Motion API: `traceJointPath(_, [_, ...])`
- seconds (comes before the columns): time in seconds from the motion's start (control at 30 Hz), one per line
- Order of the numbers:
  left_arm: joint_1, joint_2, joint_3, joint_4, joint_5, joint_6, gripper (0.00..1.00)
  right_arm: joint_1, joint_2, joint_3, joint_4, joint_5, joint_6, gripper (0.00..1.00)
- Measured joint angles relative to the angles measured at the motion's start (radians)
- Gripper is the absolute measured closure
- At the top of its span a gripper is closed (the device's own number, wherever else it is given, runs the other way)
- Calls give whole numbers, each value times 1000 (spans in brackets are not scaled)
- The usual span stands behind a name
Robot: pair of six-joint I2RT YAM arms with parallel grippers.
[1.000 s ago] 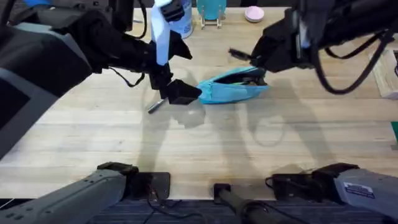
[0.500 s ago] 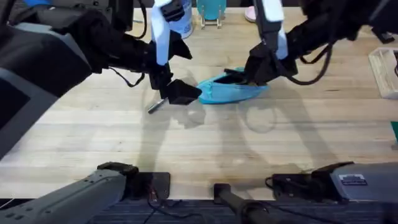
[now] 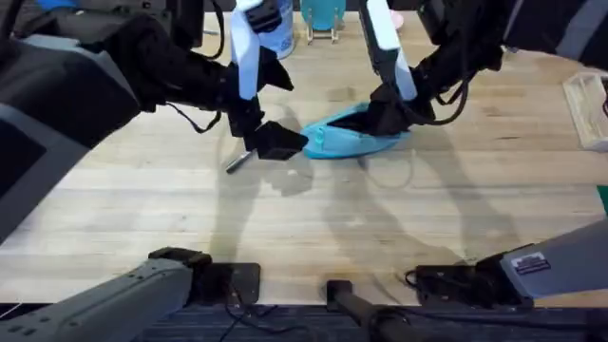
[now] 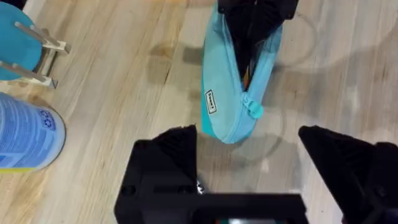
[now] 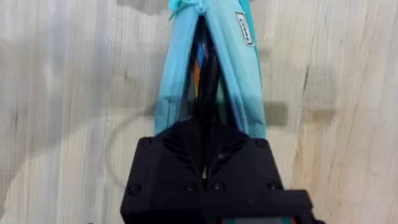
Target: Unzip the bag, pick up the pens from the table one at a time and place them inside, then zip the bag closed.
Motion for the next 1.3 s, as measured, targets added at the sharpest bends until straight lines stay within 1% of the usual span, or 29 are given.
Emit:
traceJointPath(0.2, [0,0,0,0,0,0,7,0,4,0,1,0,0,967])
traceJointPath(0.23, [0,0,0,0,0,0,7,0,4,0,0,0,1,896])
traceJointPath(0.3, [0,0,0,0,0,0,7,0,4,0,2,0,0,630])
traceJointPath(0.4, [0,0,0,0,0,0,7,0,4,0,4,0,0,171])
traceJointPath(0.43, [0,0,0,0,0,0,7,0,4,0,6,0,-1,57])
traceJointPath(0.47, [0,0,0,0,0,0,7,0,4,0,8,0,-2,19])
traceJointPath(0.7, [0,0,0,-1,0,0,7,0,4,0,10,0,-2,5])
traceJointPath(0.8, [0,0,4,-42,-17,-8,7,0,-3,0,9,0,7,5])
traceJointPath(0.87, [1,0,10,-79,-59,-33,7,0,-18,0,7,0,17,4])
traceJointPath(1.03, [3,-28,27,-158,-202,-116,6,0,-88,0,7,0,57,4])
traceJointPath(1.2, [3,-77,44,-166,-321,-228,7,0,-143,0,7,0,126,4])
traceJointPath(1.3, [5,-80,45,-166,-374,-267,7,0,-168,0,7,1,167,4])
